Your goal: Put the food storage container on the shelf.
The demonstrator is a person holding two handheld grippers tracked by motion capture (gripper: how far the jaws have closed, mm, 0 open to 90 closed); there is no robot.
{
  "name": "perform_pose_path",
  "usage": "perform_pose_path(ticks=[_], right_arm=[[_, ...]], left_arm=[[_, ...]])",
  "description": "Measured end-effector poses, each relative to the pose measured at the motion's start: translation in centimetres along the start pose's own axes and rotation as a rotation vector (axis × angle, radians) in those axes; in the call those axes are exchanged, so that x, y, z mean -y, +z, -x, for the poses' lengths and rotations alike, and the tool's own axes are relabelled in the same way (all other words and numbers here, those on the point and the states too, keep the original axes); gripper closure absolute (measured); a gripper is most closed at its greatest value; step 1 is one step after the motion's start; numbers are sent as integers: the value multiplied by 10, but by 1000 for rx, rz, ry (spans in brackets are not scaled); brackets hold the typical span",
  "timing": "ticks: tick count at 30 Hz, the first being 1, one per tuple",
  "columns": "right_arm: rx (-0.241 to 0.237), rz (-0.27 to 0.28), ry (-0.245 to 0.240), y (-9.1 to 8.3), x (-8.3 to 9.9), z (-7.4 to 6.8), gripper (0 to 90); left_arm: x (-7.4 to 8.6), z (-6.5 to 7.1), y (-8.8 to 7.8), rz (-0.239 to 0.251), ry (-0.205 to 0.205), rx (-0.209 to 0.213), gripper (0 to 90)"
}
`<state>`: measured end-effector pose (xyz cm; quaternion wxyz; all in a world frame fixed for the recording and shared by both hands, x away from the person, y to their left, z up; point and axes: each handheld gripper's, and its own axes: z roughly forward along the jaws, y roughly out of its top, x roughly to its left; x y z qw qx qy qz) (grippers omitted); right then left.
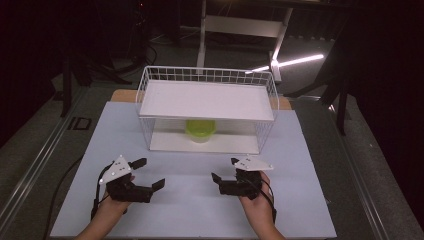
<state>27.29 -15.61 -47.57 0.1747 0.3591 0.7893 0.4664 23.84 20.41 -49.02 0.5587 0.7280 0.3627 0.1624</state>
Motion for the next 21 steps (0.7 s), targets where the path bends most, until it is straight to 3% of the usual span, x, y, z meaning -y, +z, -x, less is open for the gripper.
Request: perform_pose_path(ticks=[9, 12, 21], right_arm=[[15, -2, 14, -22, 14, 7, 151], [29, -5, -4, -25, 18, 9, 152], [44, 5, 8, -33, 37, 18, 152]], left_arm=[[8, 4, -9, -28, 18, -4, 13], [11, 4, -12, -33, 12, -8, 13], [20, -1, -14, -27, -6, -13, 13]])
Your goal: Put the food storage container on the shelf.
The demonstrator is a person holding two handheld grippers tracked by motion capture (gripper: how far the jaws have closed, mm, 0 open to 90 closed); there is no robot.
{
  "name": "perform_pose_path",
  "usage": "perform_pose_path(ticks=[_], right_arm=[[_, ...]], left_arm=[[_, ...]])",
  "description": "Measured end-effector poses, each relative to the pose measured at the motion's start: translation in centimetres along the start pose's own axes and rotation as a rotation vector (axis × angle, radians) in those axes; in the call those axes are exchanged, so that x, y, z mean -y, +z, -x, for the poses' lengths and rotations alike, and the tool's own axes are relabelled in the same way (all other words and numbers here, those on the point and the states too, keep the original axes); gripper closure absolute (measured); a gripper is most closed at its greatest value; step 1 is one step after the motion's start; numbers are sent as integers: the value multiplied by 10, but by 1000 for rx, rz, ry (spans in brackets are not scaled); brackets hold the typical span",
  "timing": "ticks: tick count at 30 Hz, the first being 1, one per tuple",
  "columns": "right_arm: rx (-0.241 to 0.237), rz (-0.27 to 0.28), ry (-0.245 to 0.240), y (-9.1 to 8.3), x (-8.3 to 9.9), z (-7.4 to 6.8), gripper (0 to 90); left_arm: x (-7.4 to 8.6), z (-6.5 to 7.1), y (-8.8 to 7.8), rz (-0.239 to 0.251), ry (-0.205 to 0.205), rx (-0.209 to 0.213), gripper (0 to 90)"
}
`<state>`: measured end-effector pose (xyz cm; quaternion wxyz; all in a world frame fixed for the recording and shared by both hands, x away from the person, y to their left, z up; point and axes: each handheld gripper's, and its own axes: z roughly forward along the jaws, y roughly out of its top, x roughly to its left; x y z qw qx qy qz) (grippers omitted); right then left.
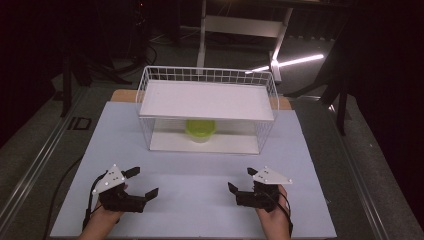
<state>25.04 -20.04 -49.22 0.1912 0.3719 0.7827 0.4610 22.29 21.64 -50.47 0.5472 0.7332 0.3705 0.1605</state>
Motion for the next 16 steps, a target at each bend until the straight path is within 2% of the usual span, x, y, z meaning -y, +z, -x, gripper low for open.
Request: perform_pose_path(ticks=[3, 7, 16], right_arm=[[-5, -22, 11, 4, 6, 2, 152], [6, -28, -3, 6, 9, 4, 152], [22, -14, -2, 5, 9, 7, 151]], left_arm=[[1, -2, 2, 3, -3, 0, 13], [4, -1, 5, -7, 2, 7, 13], [4, 1, 6, -6, 8, 17, 13]])
